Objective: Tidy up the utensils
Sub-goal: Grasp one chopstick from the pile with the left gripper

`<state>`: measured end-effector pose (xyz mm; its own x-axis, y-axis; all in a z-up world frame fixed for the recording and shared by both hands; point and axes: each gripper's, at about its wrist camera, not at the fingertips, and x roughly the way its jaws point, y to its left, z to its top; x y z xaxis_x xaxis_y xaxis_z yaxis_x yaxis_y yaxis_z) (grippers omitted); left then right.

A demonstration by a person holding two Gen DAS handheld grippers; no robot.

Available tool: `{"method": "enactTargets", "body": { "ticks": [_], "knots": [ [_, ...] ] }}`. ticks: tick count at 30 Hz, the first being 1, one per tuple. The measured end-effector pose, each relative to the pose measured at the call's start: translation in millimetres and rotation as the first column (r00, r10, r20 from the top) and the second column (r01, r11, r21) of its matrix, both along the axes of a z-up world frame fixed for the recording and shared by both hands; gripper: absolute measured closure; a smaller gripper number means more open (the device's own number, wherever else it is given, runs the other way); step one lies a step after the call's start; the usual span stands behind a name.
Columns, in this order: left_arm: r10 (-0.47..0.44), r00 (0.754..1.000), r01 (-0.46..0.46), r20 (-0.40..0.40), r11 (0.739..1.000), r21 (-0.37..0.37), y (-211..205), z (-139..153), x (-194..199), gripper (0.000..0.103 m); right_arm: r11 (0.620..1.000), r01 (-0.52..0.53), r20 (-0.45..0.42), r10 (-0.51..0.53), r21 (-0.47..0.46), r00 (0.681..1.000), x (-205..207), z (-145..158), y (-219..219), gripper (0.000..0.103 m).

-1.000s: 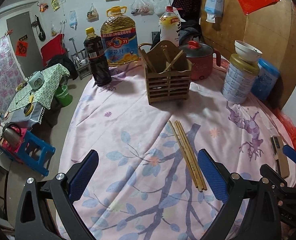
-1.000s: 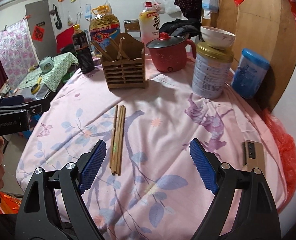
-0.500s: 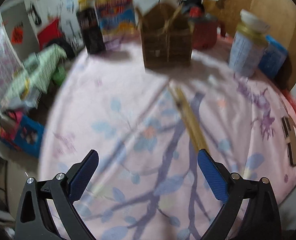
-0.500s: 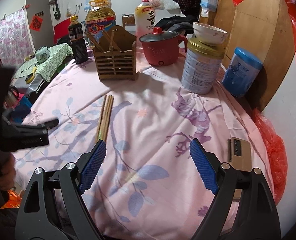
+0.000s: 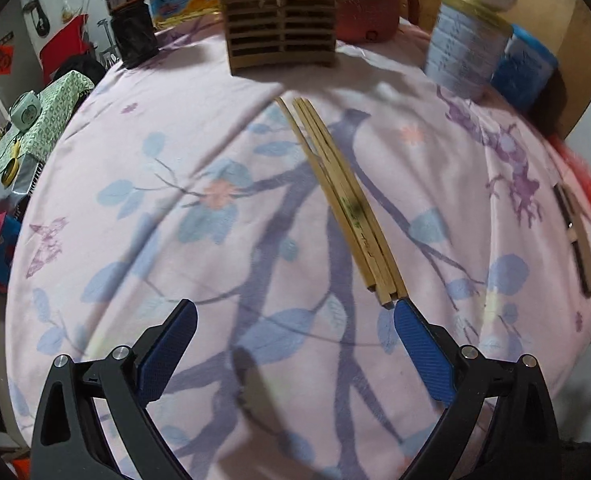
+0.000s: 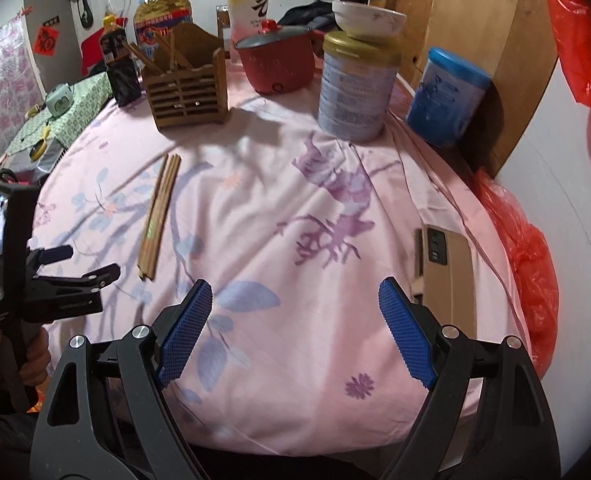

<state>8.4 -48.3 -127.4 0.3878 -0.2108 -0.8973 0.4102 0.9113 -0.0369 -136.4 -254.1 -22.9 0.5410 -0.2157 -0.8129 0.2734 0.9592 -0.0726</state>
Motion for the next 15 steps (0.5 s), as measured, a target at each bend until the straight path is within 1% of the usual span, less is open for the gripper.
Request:
{"method": "enactTargets", "body": {
  "ticks": [1,5,8,11,12,15],
  "knots": [
    [0.001,1.0,-0.001,-0.003,1.0,0.004,-2.0,-3.5,-0.4,0.009,1.0,0.0,-0.004,0.0,-0.006,1.0,-2.6,-0.7,-1.0,0.02],
    [0.015,1.0,-0.016,0.013,0.999,0.031,-1.0,-10.2,1.9,0.01,1.0,0.011,-0.012,-0.012,-0.019,1.0,-12.2,-2.2,-8.0,0.02],
    [0.022,1.0,-0.023,0.02,0.998,0.055,-1.1,-15.4,6.5,0.01,1.0,0.028,-0.016,-0.029,-0.011,0.999,-16.3,-3.2,-15.4,0.02],
    [0.01,0.999,-0.013,0.03,0.997,0.07,-8.8,-20.5,6.9,0.01,0.999,0.039,-0.023,-0.039,-0.003,0.999,-20.4,-5.6,-20.9,0.02],
    [0.013,0.999,-0.016,0.046,0.998,0.068,-11.6,-20.6,6.0,0.01,0.999,0.039,-0.024,-0.039,-0.004,0.999,-21.1,-6.2,-21.3,0.02],
    [0.022,0.998,-0.025,0.057,0.998,0.051,-20.7,-22.2,7.1,0.011,0.999,0.034,-0.025,-0.034,-0.009,0.999,-23.5,-6.8,-21.8,0.02]
  ]
}}
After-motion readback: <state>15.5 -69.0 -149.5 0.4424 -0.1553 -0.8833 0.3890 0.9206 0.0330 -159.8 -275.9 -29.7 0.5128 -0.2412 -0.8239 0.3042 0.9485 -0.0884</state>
